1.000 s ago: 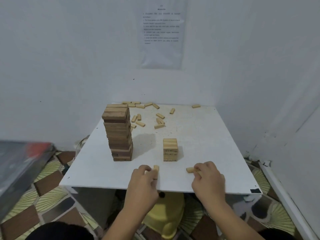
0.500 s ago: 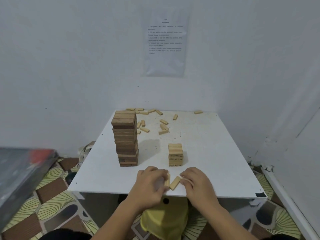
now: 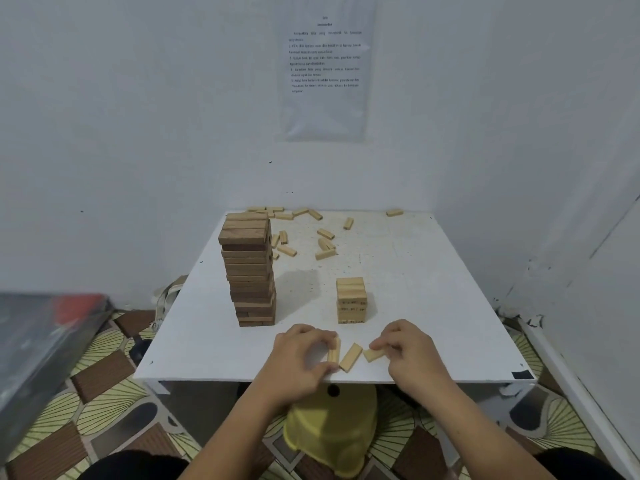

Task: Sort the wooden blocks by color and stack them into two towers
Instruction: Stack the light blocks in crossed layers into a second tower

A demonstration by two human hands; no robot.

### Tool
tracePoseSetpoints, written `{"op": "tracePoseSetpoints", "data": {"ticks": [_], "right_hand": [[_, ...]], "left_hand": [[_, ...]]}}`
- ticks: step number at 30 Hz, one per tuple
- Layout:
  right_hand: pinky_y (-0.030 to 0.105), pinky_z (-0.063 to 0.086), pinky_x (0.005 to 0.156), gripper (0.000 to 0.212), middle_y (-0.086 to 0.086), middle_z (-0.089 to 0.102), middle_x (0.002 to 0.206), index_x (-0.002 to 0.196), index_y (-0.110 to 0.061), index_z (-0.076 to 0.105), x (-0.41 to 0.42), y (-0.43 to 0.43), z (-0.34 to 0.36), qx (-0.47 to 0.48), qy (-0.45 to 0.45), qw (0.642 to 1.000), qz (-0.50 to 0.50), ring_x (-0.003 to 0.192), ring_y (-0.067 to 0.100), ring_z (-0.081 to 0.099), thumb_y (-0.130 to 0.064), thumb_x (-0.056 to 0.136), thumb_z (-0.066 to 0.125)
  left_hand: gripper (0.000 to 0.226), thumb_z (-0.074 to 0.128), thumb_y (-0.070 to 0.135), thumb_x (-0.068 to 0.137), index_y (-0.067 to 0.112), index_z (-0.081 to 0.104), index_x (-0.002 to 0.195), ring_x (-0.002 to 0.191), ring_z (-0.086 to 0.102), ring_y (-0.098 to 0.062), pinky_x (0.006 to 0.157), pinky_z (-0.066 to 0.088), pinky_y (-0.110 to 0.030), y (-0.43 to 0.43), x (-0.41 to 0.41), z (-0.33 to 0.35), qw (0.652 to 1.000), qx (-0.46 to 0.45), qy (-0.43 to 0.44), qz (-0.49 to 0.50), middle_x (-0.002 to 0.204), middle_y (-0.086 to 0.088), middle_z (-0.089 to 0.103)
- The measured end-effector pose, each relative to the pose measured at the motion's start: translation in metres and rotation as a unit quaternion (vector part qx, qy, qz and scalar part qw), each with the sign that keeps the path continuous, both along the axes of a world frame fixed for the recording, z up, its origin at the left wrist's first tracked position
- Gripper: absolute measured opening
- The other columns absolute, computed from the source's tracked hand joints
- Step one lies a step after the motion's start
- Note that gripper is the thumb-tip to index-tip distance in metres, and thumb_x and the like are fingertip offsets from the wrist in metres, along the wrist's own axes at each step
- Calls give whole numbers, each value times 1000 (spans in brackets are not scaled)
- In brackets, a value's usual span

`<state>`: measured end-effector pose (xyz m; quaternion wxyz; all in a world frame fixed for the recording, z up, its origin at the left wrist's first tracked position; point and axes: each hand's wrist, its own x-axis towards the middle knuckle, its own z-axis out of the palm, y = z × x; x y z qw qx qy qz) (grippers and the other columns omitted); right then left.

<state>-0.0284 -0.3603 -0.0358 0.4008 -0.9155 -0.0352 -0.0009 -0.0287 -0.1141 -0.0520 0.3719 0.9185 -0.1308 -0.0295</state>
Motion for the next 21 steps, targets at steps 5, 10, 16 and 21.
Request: {"op": "tracePoseSetpoints", "data": {"ticks": [5, 10, 16, 21], "right_hand": [[25, 41, 106, 45, -11, 46, 117, 120, -28, 64, -12, 4, -1, 32, -16, 998, -43, 111, 7, 47, 0, 85, 64], [34, 35, 101, 46, -14, 43, 117, 125, -37, 55, -19, 17, -6, -77, -3, 996, -49, 117, 12, 37, -39, 84, 77], [35, 33, 95, 33, -28, 49, 121, 112, -40, 64, -28, 25, -8, -69, -41, 997, -20, 119, 8, 42, -20, 85, 67], [36, 33, 106, 31, -23, 55, 125, 113, -33, 72, -27, 30, -13, -50, -47, 998, 5, 121, 7, 44, -25, 84, 78]], "left_hand": [[32, 72, 56, 77, 60, 58, 106, 131, 43, -11, 116, 36, -41, -2, 0, 3, 1000, -17, 14, 9, 133, 32, 56], [33, 75, 48, 78, 60, 59, 105, 130, 44, -10, 115, 38, -44, -1, -1, 5, 999, -21, 23, 10, 134, 31, 56], [32, 75, 42, 79, 55, 62, 106, 128, 46, -13, 115, 37, -42, 0, -4, 6, 999, -30, 23, 5, 131, 28, 55], [34, 79, 45, 75, 55, 63, 104, 125, 48, -13, 113, 40, -42, 1, -2, 3, 999, -37, 17, 6, 127, 27, 57]]}}
